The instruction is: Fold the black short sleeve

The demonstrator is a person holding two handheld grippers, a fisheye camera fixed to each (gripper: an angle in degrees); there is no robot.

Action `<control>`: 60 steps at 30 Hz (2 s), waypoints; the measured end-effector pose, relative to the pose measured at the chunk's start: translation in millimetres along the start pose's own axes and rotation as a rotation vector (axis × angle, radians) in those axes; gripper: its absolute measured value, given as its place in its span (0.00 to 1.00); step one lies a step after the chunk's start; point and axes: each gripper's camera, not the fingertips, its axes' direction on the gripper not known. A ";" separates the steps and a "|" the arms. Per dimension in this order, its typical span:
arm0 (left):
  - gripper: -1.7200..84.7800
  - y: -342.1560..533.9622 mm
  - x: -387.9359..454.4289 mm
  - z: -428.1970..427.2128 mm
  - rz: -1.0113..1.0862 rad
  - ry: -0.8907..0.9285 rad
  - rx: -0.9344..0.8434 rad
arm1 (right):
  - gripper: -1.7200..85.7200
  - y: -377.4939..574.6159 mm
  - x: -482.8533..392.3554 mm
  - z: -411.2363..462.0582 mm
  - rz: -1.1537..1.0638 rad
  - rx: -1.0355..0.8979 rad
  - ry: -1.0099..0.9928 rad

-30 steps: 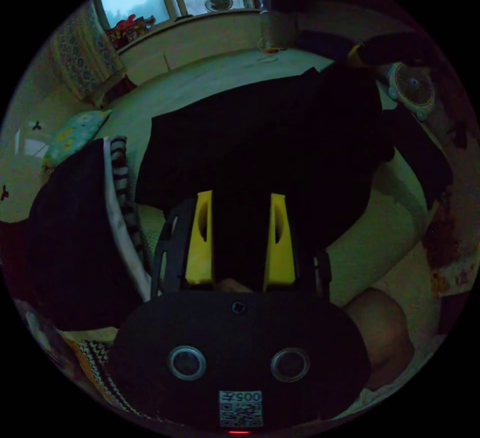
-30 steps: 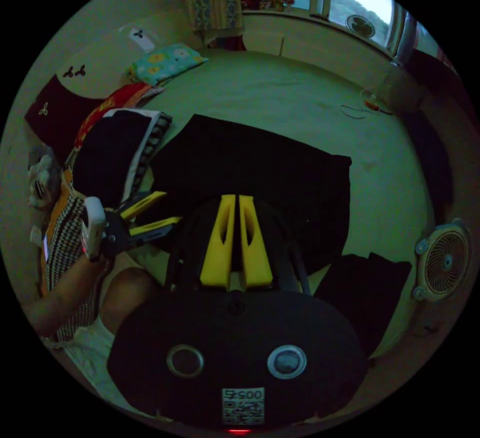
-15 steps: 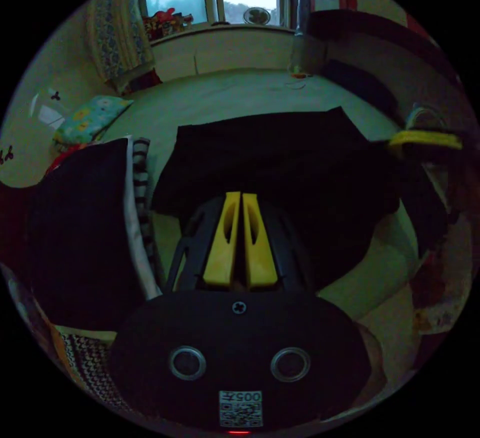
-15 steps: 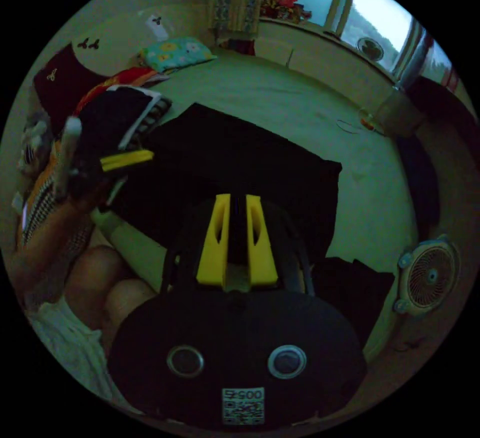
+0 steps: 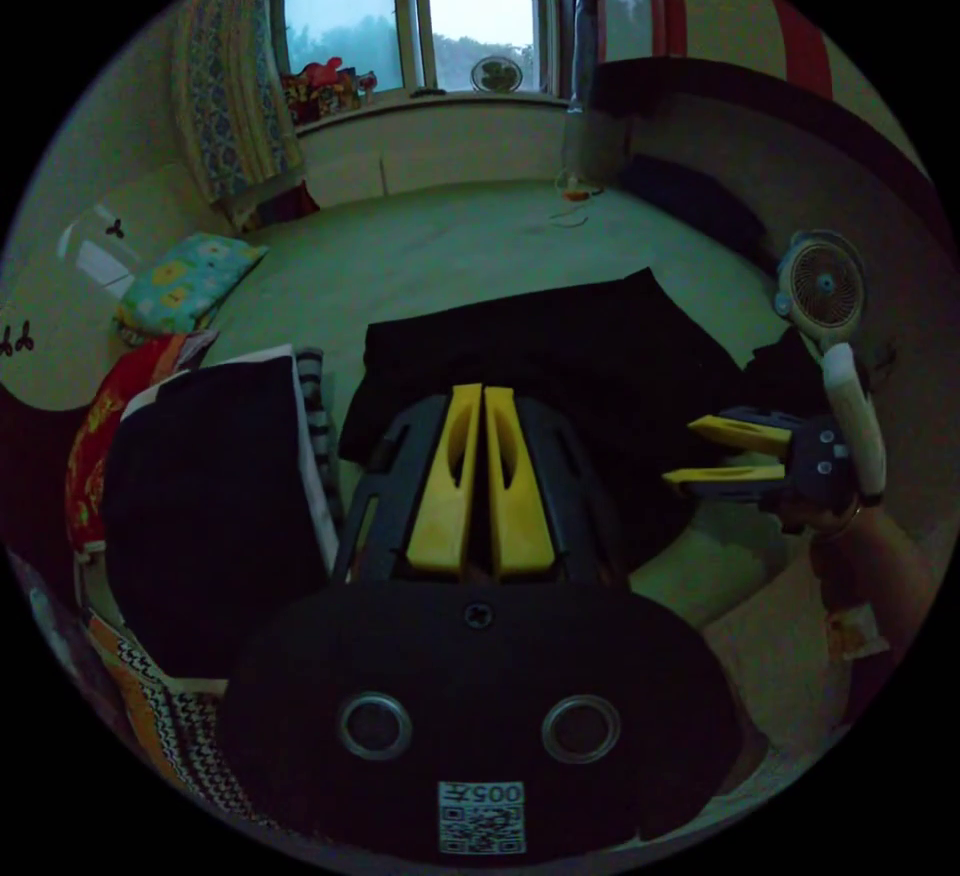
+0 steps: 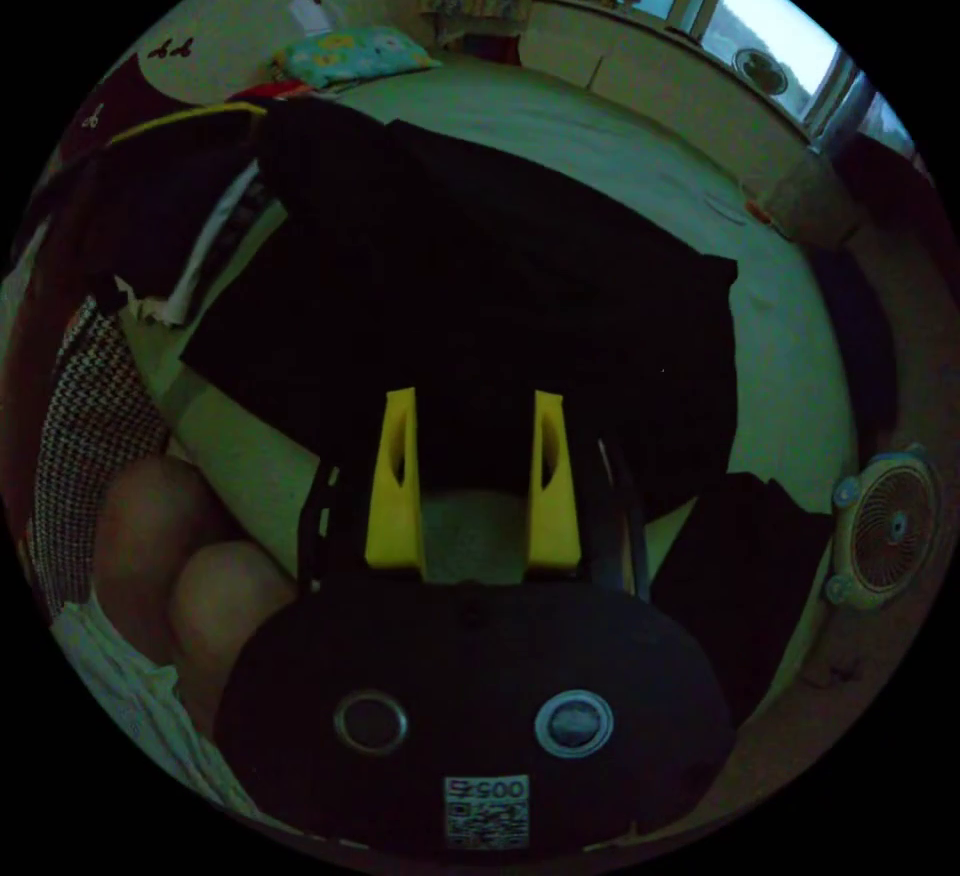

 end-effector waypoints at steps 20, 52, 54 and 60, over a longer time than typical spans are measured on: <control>0.07 -151.1 -94.9 4.1 -0.259 -0.129 0.128 | 0.05 -175.3 175.2 -96.5 0.450 0.301 0.242; 0.04 171.5 -9.2 13.7 -0.271 -0.069 -0.360 | 0.00 170.3 124.2 -58.1 0.342 -0.009 0.180; 0.04 173.7 -1.6 5.1 -0.246 -0.082 -0.356 | 0.00 188.0 121.5 -78.2 0.349 0.014 0.143; 0.03 192.1 17.2 -26.3 -0.190 -0.111 -0.326 | 0.00 238.8 99.8 -109.1 0.339 0.018 0.133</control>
